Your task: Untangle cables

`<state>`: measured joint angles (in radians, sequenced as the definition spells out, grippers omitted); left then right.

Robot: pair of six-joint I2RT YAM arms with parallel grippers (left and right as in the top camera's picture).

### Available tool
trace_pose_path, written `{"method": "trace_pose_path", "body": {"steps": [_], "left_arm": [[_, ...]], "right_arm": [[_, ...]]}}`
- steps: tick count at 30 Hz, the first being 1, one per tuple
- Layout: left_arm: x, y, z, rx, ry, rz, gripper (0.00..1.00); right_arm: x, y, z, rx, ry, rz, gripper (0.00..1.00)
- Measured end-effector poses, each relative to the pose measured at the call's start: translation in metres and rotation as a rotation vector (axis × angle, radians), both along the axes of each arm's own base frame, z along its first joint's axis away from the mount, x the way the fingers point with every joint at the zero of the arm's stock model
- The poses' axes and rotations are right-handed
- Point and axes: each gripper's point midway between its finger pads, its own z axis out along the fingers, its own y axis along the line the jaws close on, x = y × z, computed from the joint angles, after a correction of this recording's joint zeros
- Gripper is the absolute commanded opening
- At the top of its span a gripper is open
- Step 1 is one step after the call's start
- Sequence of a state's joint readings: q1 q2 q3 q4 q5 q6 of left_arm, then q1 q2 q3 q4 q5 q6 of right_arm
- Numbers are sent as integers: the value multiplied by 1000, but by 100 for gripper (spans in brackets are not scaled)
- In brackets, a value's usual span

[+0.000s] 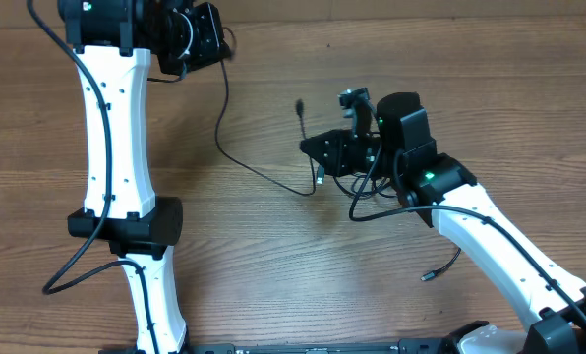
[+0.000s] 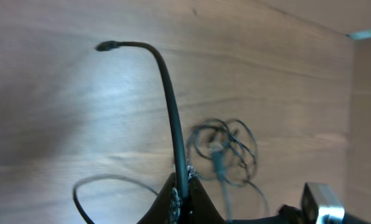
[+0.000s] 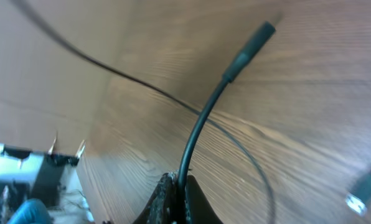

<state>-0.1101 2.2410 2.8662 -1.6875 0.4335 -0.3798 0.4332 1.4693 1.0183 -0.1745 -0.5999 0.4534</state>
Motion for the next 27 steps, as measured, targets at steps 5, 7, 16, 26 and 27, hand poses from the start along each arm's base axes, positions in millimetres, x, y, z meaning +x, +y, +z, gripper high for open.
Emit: {"method": "trace_pose_path", "body": {"steps": [5,7,16,26,27], "left_arm": [[-7,-17,-20,-68,138,30,4],[-10,-24,-30,-86,202,57,4],[-22,-61,-48,-72,279,42,4],[-5,-8,-65,279,133,21,6],[-5,-7,-65,289,124,0,5]], "right_arm": [[6,18,33,61,-189,53,6],[7,21,40,75,-227,62,6],[5,22,33,47,-211,55,22],[4,-27,-44,-262,40,-171,41],[5,-33,-48,-282,56,-198,41]]}}
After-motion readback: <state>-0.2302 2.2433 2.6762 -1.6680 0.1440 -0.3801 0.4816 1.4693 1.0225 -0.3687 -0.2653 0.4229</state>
